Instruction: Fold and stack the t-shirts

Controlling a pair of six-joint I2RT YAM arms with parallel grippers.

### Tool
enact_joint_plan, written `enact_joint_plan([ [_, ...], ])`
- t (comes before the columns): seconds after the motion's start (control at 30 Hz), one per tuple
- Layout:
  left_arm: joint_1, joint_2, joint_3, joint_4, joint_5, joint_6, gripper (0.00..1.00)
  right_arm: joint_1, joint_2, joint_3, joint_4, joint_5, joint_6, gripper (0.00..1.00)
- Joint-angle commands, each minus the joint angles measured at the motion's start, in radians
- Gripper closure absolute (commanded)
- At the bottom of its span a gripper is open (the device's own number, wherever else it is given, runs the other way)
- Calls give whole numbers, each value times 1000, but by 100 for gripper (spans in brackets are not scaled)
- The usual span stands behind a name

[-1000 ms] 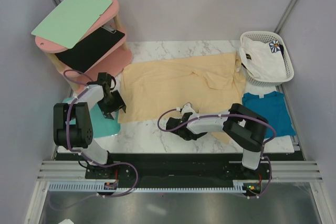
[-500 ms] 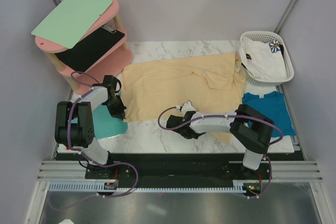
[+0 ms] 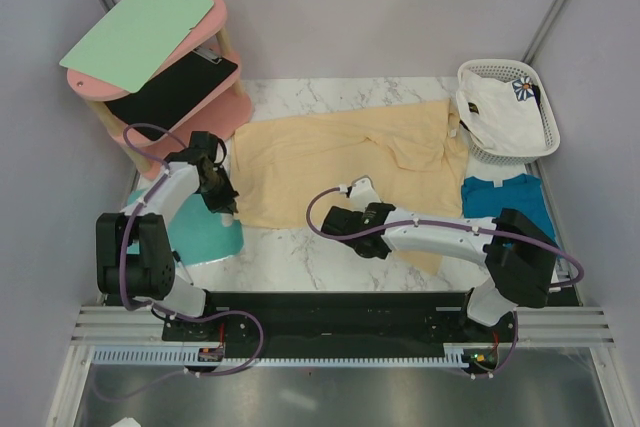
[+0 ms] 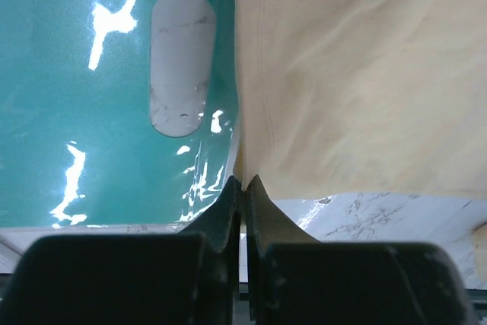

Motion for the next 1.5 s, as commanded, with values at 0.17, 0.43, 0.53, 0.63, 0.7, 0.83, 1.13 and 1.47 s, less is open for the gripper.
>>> enact_joint_plan([
  [0.17, -2, 24, 34, -7, 30, -1, 98, -3, -39, -103, 73, -65, -4, 27],
  [0.43, -2, 34, 35, -1, 32, 7, 98, -3, 42, -146, 179, -108, -10, 30],
  [0.53, -2, 34, 31, 1, 29, 10, 98, -3, 84, -148, 191, -121, -7, 30],
  [0.63, -2, 33, 26, 1, 23, 13, 98, -5, 117, -152, 207, -127, -5, 30],
  [0.7, -2, 31, 23, 2, 20, 13, 98, -5, 148, -151, 205, -119, 5, 30],
  [0.83, -2, 28, 22, 1, 14, 16, 98, -19, 216, -122, 181, -85, 62, 48],
  [1.13, -2, 8, 19, -2, 15, 19, 98, -31, 185, -112, 170, -98, 45, 100],
  [1.47, -2, 7, 74, -5, 34, 17, 98, -32, -36, 19, -45, 60, 55, 100],
])
